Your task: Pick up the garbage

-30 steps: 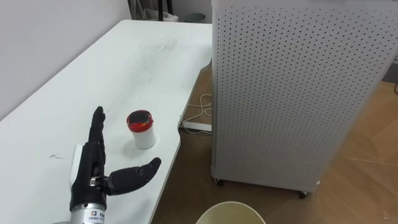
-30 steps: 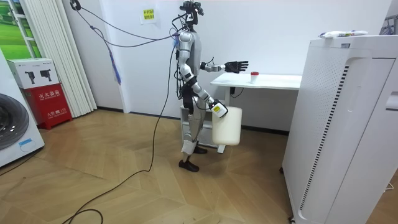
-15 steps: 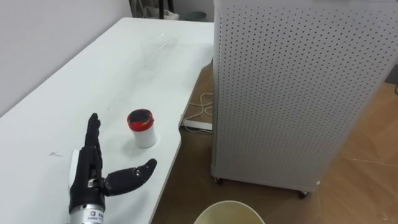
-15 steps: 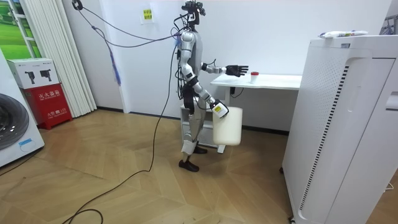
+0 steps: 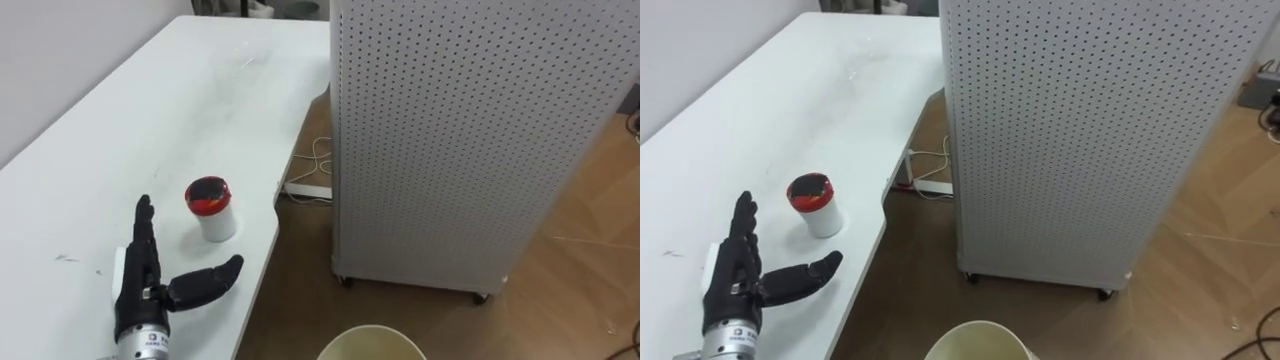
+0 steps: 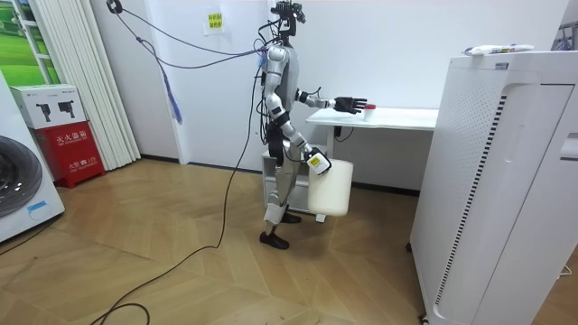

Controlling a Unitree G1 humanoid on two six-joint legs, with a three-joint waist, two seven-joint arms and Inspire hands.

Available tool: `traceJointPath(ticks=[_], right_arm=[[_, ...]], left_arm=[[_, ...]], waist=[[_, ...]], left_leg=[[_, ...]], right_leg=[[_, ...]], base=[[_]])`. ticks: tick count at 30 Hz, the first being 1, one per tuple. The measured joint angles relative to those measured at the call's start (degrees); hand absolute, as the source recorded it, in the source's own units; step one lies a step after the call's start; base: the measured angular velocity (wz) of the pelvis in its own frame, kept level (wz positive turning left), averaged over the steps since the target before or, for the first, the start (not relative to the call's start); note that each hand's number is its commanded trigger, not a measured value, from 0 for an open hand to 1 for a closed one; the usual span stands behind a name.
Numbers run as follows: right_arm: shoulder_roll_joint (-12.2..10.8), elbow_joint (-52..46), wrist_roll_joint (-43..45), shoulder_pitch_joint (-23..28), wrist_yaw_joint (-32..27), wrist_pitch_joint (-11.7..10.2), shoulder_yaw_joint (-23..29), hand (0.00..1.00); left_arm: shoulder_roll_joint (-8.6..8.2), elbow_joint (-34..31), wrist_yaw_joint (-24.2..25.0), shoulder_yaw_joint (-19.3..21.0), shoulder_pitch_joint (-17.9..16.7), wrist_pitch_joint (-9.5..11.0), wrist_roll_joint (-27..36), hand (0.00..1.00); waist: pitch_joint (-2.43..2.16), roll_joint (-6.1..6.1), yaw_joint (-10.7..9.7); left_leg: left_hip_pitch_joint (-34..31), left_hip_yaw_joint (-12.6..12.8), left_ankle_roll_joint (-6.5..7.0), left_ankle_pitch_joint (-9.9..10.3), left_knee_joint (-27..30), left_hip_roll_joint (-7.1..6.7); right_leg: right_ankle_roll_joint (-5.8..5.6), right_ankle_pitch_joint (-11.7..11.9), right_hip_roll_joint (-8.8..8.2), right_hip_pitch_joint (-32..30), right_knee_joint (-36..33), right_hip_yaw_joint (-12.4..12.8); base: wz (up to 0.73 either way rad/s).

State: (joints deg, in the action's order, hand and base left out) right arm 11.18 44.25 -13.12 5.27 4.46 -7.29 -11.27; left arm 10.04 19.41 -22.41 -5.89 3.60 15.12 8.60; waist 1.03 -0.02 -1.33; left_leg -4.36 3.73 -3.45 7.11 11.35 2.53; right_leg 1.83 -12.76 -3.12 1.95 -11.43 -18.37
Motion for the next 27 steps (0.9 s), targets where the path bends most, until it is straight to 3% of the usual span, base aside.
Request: traceJointPath(ticks=[4,14,27], right_arm=[[0.15,0.00,0.12,0.01,-0.03,0.01,-1.35,1.00],[0.14,0.10,0.43,0.41,0.07,1.22,-3.33,1.00],[0.19,0.09,0.20,0.42,0.01,1.94,-3.83,1.00]], left_arm=[[0.00,0.12,0.02,0.00,2.04,0.00,0.41,0.00],[0.00,2.08,0.06,0.03,5.18,-0.22,0.55,0.00],[0.00,4.61,0.02,-0.01,6.26,-0.29,0.94,0.00]], waist=[[0.34,0.56,-0.27],[0.28,0.60,-1.33],[0.14,0.37,-1.59]], left_leg=[[0.00,0.92,0.20,0.12,0.01,0.04],[-1.45,1.15,0.29,0.14,0.13,0.02],[-1.37,2.24,0.33,0.16,-0.05,0.01]], right_leg=[[-0.03,0.02,-0.05,-0.14,-0.04,0.34],[-0.18,0.13,-0.12,-1.90,-0.50,0.76],[-0.27,0.18,-0.33,-2.08,-0.48,1.12]], base=[[-0.02],[-0.02],[-0.01]])
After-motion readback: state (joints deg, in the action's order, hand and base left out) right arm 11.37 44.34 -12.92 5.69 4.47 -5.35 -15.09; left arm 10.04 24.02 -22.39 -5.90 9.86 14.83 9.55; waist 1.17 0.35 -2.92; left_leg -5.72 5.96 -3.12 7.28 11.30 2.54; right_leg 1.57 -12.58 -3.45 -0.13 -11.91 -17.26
